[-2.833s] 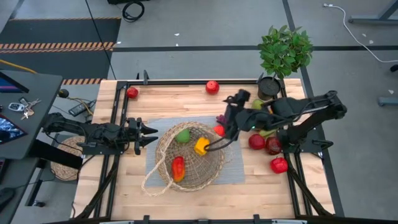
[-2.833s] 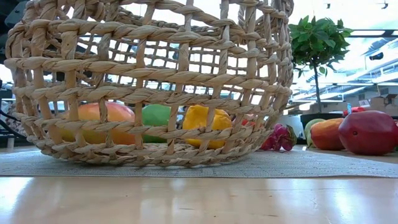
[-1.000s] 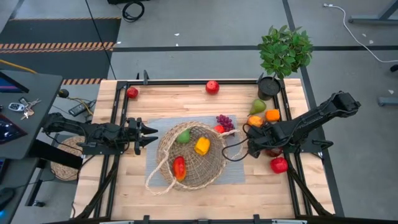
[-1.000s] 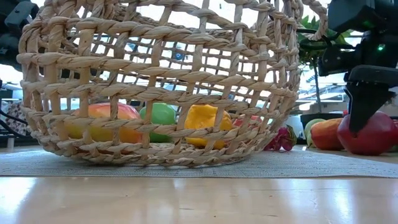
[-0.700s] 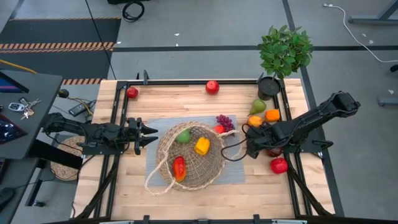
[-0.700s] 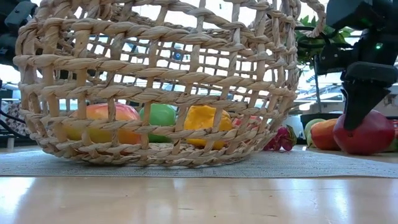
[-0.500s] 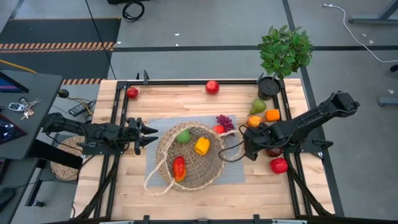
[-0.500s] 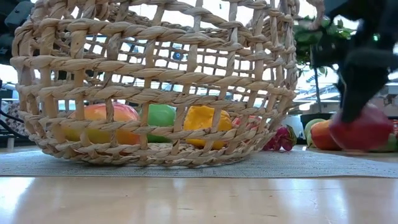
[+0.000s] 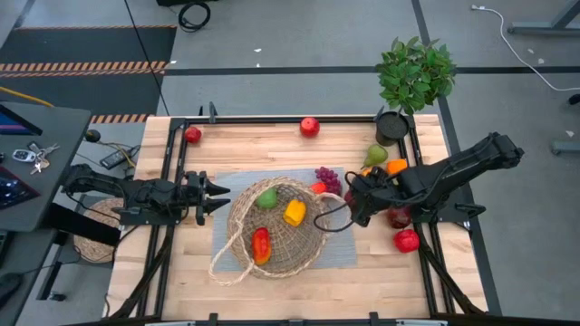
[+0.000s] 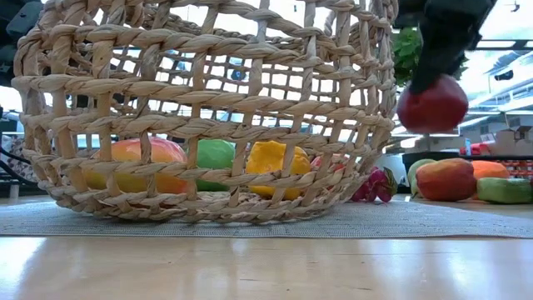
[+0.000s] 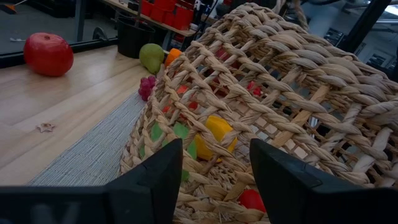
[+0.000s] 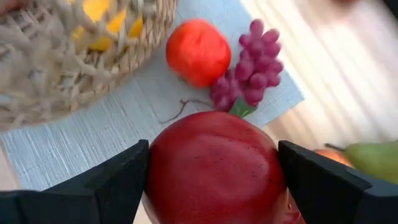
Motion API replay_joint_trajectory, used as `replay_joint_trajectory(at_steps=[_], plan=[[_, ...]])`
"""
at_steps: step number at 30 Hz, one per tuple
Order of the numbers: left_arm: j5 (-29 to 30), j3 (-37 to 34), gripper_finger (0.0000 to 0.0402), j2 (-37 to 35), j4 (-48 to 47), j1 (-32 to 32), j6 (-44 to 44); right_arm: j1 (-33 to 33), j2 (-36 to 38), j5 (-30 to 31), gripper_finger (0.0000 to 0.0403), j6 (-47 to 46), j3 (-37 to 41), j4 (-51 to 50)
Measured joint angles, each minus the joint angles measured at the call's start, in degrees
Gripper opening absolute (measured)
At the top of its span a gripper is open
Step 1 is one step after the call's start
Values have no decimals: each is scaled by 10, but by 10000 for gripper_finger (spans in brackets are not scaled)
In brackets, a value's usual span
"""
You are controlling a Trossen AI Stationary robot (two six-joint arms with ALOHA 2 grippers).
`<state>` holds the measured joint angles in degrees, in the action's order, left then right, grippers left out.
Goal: Build produce basket
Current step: Put the red pomegranate into the brown basket
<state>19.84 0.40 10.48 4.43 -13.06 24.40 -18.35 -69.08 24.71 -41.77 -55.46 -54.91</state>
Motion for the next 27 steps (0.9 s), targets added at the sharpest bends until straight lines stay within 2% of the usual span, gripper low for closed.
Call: replay_joint_trajectory(at_steps=[5, 10, 19, 27], plan=[[0, 0, 197, 0, 0, 0, 0, 4, 0, 45, 348, 4, -51, -24], [0, 0, 193, 0, 0, 0, 0, 4, 1, 132, 348, 15, -68, -1], [0, 0, 198, 0, 0, 0, 0, 4, 1, 182, 348, 90, -136, 33], [0, 0, 193, 0, 0, 0, 0, 3, -3, 178, 348, 159, -137, 124]])
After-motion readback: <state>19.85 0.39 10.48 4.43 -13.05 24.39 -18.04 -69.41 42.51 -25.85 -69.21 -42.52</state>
